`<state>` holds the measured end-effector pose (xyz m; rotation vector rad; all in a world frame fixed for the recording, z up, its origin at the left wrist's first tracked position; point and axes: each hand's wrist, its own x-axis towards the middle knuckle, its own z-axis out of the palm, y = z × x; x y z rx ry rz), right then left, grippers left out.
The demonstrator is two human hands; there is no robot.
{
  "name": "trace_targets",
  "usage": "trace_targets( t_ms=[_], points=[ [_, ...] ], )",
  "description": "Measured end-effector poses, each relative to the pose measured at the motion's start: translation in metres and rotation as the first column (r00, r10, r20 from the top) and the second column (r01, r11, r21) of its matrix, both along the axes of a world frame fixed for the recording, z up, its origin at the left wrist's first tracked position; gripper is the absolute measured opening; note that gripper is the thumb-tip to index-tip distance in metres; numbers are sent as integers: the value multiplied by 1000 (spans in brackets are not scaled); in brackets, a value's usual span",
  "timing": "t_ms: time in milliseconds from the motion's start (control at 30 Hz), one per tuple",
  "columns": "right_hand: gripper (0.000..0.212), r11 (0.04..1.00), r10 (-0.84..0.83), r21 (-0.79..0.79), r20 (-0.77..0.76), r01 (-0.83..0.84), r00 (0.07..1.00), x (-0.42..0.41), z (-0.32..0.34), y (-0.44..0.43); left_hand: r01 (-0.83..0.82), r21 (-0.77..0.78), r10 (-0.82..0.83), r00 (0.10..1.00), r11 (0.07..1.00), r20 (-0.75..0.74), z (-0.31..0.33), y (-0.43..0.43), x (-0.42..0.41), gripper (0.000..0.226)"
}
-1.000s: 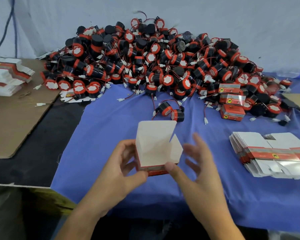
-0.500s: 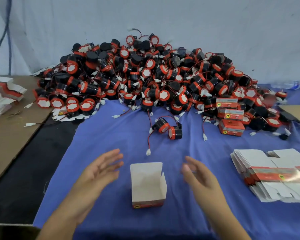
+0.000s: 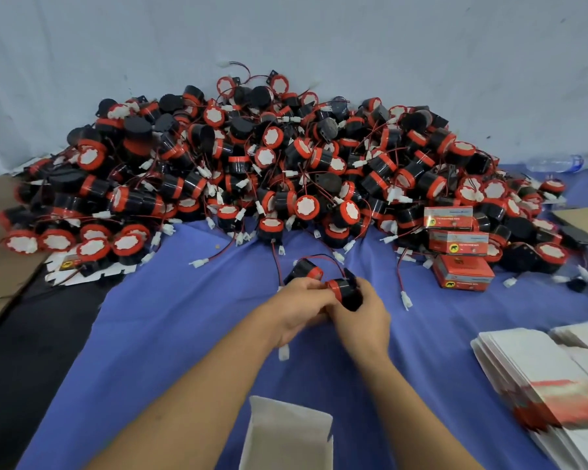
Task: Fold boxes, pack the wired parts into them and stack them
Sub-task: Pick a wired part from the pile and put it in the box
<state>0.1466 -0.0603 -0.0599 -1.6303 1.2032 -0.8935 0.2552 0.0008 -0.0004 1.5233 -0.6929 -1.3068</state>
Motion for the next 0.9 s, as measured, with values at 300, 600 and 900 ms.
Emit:
trace_targets(
  t_ms=[300, 600, 900],
  points=[
    [52, 960, 249, 11, 432, -281, 867, -36, 54, 38, 5, -193, 81, 896, 981, 437, 38, 26, -8, 36],
    [11, 857, 516, -200, 324, -476, 793, -100, 169, 97, 86, -291, 148, 703, 953, 696, 122, 158, -31, 60],
    [15, 869, 450, -233, 4, -437, 893, -105, 143, 156, 16, -231, 188, 533, 973, 825, 83, 220, -69, 36]
  ],
)
